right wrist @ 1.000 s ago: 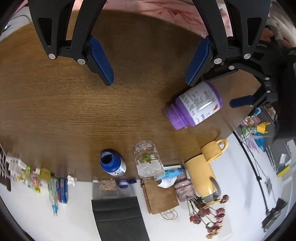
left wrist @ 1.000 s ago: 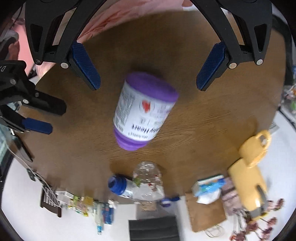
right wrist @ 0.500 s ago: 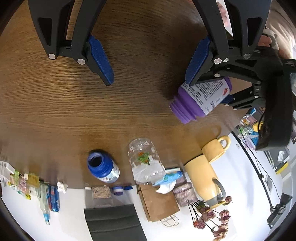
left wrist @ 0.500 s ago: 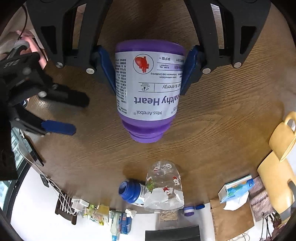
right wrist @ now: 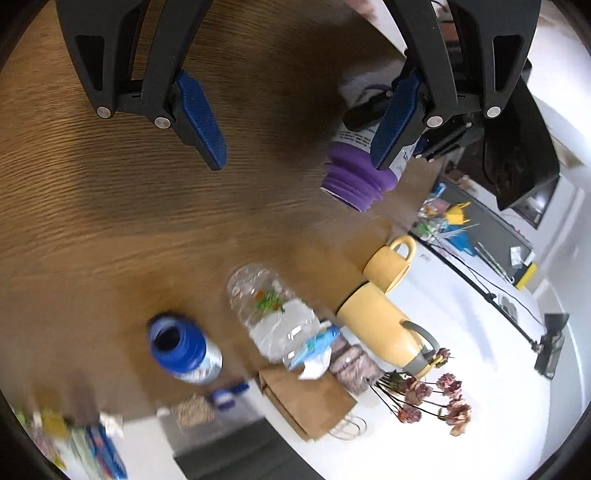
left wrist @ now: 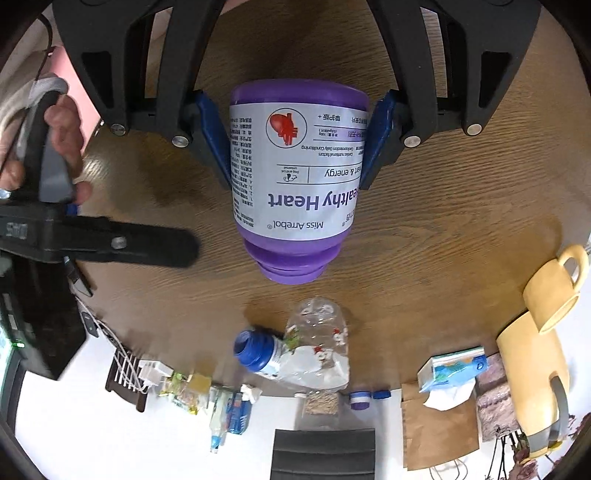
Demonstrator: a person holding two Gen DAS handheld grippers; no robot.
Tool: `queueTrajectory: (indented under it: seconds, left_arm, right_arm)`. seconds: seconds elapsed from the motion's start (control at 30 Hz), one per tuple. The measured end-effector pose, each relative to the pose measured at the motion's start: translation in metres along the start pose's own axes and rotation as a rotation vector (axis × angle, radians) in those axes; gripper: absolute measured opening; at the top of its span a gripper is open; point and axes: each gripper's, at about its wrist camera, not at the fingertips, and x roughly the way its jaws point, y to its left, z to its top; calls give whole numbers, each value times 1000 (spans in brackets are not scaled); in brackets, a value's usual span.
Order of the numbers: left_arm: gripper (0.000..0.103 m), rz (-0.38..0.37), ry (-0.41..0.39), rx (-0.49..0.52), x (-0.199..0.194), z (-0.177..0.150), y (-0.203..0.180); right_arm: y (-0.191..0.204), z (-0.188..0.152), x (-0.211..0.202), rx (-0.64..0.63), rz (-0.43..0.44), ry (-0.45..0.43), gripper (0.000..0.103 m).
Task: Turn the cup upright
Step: 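Lift the purple bottle with the left tool while the right tool approaches it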
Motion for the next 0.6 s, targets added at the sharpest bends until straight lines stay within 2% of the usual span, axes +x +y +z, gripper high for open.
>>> queueTrajectory:
  seconds: [0.17, 0.3, 0.47, 0.6]
  left_arm:
    - [61, -55, -36, 47, -4, 1, -12]
    - [61, -70, -35, 72, -1, 3, -21]
    - [60, -129, -79, 116, -6, 3, -31]
    - [60, -110, -51, 191, 5, 1, -39]
  right_arm:
    - [2, 1, 17, 66, 161, 62, 84]
    - [3, 3, 18, 59, 164, 58, 84]
    - [-10, 6, 15, 124, 222, 56, 84]
    - [-11, 6, 13, 89, 145, 52, 81]
